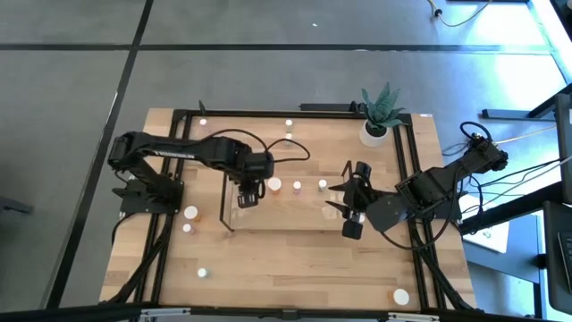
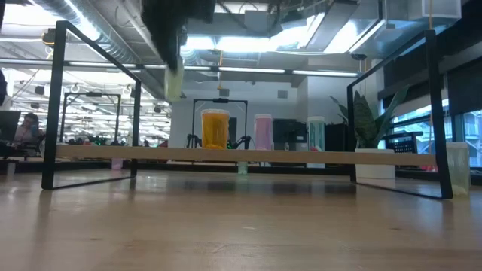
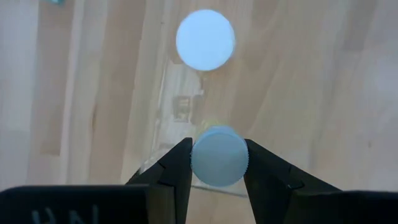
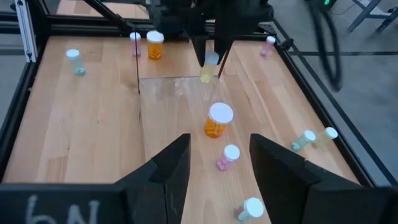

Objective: Pick and place medicine bottles onto shelf by color
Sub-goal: Put the left yellow pill bottle on the shelf

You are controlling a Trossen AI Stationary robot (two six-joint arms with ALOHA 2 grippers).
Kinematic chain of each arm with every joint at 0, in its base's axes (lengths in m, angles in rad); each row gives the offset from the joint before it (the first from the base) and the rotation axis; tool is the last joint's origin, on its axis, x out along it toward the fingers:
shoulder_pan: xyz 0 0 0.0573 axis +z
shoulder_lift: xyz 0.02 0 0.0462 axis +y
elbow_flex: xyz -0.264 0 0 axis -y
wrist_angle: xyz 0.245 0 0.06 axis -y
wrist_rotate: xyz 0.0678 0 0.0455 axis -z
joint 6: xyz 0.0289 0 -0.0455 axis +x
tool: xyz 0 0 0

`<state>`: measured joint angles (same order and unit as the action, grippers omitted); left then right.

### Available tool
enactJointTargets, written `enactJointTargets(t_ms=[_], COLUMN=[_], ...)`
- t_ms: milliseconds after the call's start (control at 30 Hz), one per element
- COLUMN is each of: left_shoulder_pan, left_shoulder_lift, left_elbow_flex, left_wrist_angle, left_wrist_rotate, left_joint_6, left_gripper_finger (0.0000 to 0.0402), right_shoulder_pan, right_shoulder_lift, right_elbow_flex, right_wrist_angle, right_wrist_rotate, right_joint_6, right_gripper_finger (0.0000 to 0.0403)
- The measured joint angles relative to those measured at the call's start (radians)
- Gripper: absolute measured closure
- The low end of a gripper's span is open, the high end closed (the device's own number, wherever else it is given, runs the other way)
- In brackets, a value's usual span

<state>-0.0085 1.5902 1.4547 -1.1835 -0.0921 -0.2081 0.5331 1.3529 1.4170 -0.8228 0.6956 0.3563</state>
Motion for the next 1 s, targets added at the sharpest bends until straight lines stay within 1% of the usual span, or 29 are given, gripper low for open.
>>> enactJointTargets(t_ms=[200,433,533,733,833,1000], left_shoulder_pan=[0.011,0.059,0.075,0.082,0.082,0.082], left_shoulder_lift=[0.0,0.0,-0.001,-0.001,-0.001,-0.003], left_elbow_flex=[-0.102,-0.182,-0.21,-0.255,-0.277,-0.287], left_wrist_angle=[0.12,0.154,0.178,0.203,0.213,0.224], left_wrist_rotate=[0.006,0.009,0.009,0.01,0.032,0.034], left_joint_6=[0.029,0.084,0.111,0.114,0.113,0.109], left_gripper_finger=[0.0285,0.0285,0.0285,0.0285,0.0285,0.0285], right_shoulder_pan=[0.0,0.0,0.0,0.0,0.0,0.0], right_shoulder_lift=[0.0,0.0,0.0,0.0,0.0,0.0], right_elbow_flex=[0.0,0.0,0.0,0.0,0.0,0.0], right_wrist_angle=[-0.011,-0.01,-0.01,-0.01,-0.01,-0.016], right_wrist_rotate=[0.0,0.0,0.001,0.001,0.003,0.024], right_joint_6=[0.002,0.002,0.002,0.002,0.001,-0.001], right_gripper_finger=[0.0235,0.0235,0.0235,0.0235,0.0235,0.0235])
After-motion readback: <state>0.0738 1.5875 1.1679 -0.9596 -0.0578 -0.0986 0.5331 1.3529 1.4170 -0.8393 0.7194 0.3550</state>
